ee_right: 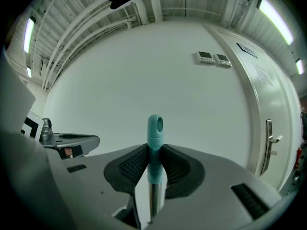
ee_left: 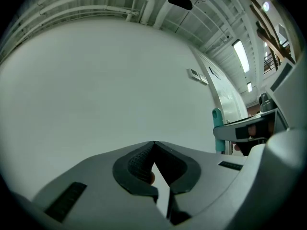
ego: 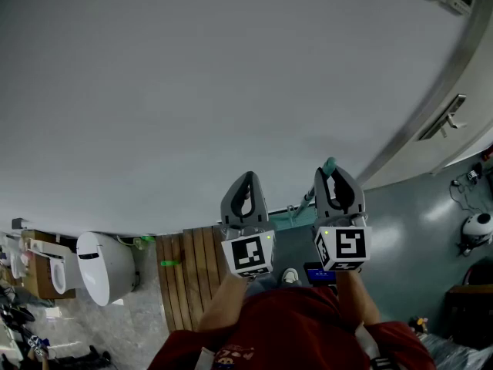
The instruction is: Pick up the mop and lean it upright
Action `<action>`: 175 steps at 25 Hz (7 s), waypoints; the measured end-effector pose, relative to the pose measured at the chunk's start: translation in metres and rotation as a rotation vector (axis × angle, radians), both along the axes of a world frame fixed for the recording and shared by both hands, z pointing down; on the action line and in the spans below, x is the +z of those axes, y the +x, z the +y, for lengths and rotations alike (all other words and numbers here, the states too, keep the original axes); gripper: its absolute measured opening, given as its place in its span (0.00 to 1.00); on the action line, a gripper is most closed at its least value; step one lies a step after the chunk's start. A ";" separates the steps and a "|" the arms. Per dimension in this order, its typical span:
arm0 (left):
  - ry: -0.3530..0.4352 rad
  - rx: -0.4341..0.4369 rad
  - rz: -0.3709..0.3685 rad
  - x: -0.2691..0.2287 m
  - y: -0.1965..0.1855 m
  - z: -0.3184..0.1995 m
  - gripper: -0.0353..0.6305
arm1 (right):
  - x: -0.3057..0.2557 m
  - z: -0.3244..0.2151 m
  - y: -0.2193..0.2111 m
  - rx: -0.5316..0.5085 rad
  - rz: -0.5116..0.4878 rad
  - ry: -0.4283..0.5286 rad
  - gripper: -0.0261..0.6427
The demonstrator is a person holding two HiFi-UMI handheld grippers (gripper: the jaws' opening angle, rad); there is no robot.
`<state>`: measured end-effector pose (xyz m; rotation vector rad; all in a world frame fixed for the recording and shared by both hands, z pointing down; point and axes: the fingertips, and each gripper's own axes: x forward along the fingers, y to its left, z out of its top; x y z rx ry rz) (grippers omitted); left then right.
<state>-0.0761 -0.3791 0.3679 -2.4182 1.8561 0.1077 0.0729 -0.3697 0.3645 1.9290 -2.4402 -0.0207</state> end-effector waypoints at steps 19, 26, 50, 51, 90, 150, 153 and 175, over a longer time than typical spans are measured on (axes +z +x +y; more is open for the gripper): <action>-0.032 0.009 0.014 0.003 0.003 0.004 0.07 | 0.000 0.004 0.009 0.016 -0.006 0.004 0.19; -0.014 0.013 0.014 -0.005 0.006 0.007 0.07 | -0.002 0.008 0.010 0.017 -0.006 0.012 0.19; -0.045 -0.002 -0.009 0.003 0.005 0.005 0.07 | 0.114 -0.006 -0.002 0.012 0.029 -0.171 0.19; -0.045 -0.001 -0.011 0.004 0.005 0.005 0.07 | 0.120 -0.007 -0.003 0.015 0.034 -0.183 0.19; -0.021 -0.027 0.005 0.003 -0.009 0.007 0.07 | 0.159 -0.124 -0.020 0.048 0.094 -0.243 0.20; -0.068 0.010 -0.021 0.020 0.001 0.004 0.07 | 0.085 -0.001 0.005 0.041 -0.019 -0.114 0.07; -0.065 0.012 -0.023 0.019 0.001 0.005 0.07 | 0.080 -0.001 0.006 0.045 -0.025 -0.108 0.07; -0.064 0.034 -0.009 0.017 0.009 0.013 0.07 | 0.009 0.004 0.011 0.025 -0.055 -0.033 0.07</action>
